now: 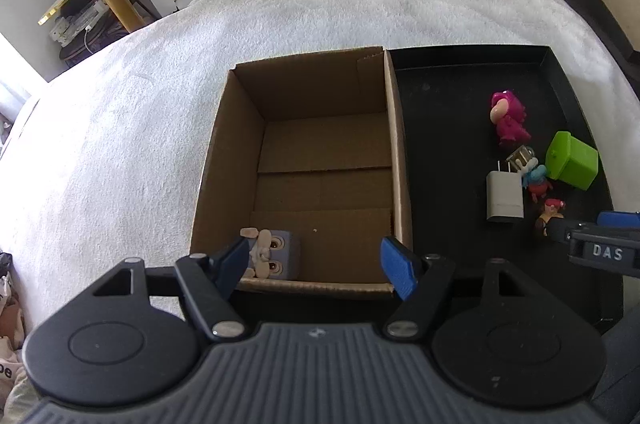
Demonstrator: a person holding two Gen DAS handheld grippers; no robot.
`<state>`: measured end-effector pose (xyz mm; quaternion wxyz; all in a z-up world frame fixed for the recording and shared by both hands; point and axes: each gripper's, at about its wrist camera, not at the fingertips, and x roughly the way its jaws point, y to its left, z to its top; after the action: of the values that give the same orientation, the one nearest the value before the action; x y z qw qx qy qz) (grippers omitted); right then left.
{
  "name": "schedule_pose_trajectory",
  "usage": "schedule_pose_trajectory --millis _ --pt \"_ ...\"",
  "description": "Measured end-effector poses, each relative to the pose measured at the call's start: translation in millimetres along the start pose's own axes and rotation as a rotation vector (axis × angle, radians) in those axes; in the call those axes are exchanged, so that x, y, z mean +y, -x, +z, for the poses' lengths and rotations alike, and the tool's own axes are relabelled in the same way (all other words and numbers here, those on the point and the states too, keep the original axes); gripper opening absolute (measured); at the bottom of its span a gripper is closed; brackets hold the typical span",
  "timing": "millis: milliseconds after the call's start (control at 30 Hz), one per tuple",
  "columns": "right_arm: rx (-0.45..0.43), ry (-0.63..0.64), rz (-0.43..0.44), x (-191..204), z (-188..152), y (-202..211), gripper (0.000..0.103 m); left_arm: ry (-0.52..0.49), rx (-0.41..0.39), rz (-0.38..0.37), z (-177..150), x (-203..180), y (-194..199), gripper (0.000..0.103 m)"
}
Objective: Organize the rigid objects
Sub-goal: 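Lower the right gripper onto the pig figure and close it, then lift the pig figure with the right gripper and carry it over the box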
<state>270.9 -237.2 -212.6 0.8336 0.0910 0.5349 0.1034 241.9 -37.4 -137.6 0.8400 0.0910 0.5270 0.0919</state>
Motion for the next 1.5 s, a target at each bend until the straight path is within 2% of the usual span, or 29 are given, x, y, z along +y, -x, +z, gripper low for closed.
schedule_pose_trajectory --millis 400,433,500,567,1000,1167,1500 --pt "0.031 0.016 -0.020 2 -4 -30 0.068 0.018 0.032 0.028 -3 13 -14 0.072" --pt "0.030 0.017 -0.023 2 -4 -31 0.066 0.021 0.036 0.033 -4 14 -16 0.072" --pt "0.034 0.017 -0.025 2 -5 -34 0.047 0.026 0.042 0.038 -5 15 -19 0.072" --pt "0.045 0.013 -0.016 2 -6 -35 0.041 0.024 0.046 0.042 -5 16 -21 0.072" --pt "0.009 0.025 -0.016 9 -5 -16 0.040 0.022 0.034 0.015 -5 17 -14 0.072" --pt "-0.017 0.049 -0.008 18 3 -4 0.040 0.023 0.025 0.022 -4 23 -9 0.072" --pt "-0.063 0.073 0.006 43 25 27 0.040 0.062 -0.013 -0.020 5 46 1 0.072"
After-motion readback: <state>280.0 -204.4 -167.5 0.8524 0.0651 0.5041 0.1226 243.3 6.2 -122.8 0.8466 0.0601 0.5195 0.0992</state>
